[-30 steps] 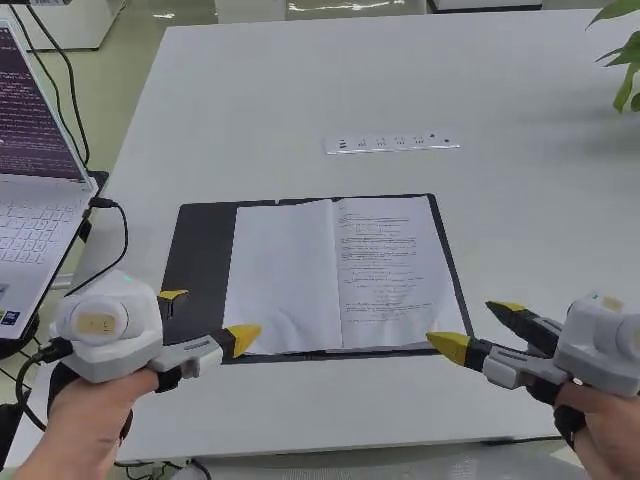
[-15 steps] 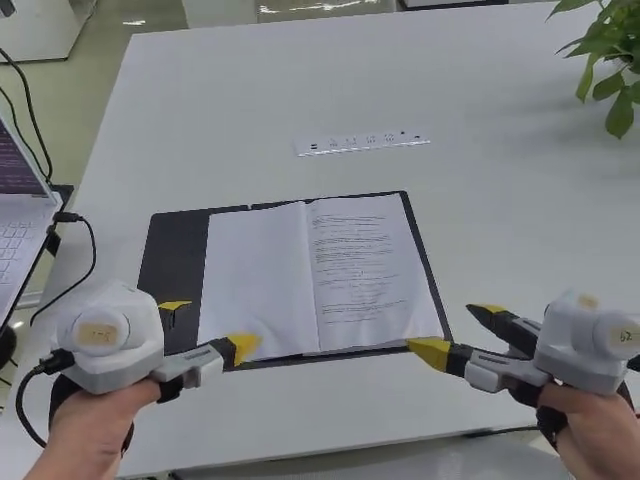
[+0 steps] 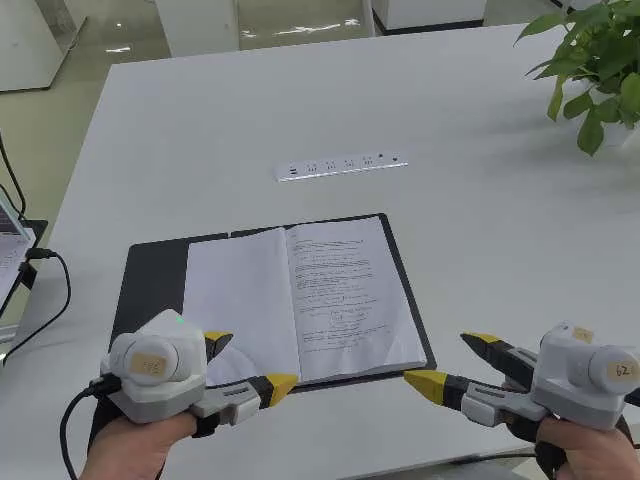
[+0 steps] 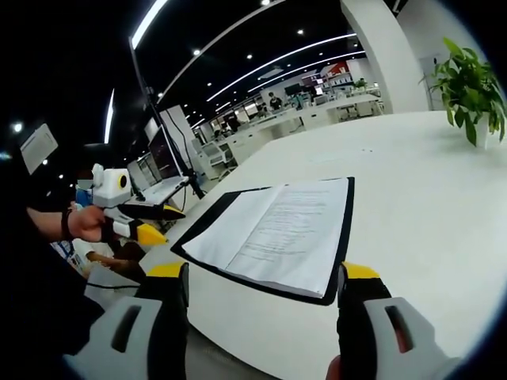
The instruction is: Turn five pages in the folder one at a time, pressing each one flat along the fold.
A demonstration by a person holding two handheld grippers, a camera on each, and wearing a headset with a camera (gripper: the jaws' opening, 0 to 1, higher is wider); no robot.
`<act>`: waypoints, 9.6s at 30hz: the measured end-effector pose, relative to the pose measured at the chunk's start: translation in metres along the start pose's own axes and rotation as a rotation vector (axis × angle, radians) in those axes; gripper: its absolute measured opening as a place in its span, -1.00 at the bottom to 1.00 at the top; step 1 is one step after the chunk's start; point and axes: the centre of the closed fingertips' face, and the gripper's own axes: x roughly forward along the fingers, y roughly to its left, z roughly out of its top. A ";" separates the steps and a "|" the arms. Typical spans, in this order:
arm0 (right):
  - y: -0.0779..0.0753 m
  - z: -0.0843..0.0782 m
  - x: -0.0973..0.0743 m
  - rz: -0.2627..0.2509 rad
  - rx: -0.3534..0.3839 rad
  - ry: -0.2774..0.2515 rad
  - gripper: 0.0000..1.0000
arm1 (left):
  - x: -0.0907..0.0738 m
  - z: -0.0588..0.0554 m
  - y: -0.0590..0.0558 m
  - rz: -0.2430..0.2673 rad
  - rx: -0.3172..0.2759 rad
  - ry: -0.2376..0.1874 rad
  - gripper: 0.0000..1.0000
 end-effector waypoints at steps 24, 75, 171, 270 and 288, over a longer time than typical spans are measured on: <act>-0.017 -0.006 0.000 0.024 0.017 0.021 0.52 | 0.091 0.031 -0.043 -0.093 0.059 0.022 0.27; -0.017 -0.022 0.022 0.069 0.094 0.092 0.29 | 0.202 -0.015 -0.067 -0.096 0.286 0.149 0.10; -0.051 0.009 0.117 0.073 0.265 0.025 -0.95 | 0.088 0.006 0.026 0.057 -0.015 -0.057 0.05; 0.165 -0.037 0.298 0.306 0.304 0.239 -0.99 | -0.085 -0.084 0.144 0.267 -0.248 -0.181 0.11; 0.175 -0.052 0.310 0.343 0.413 0.282 -0.55 | -0.083 -0.086 0.148 0.270 -0.256 -0.166 0.10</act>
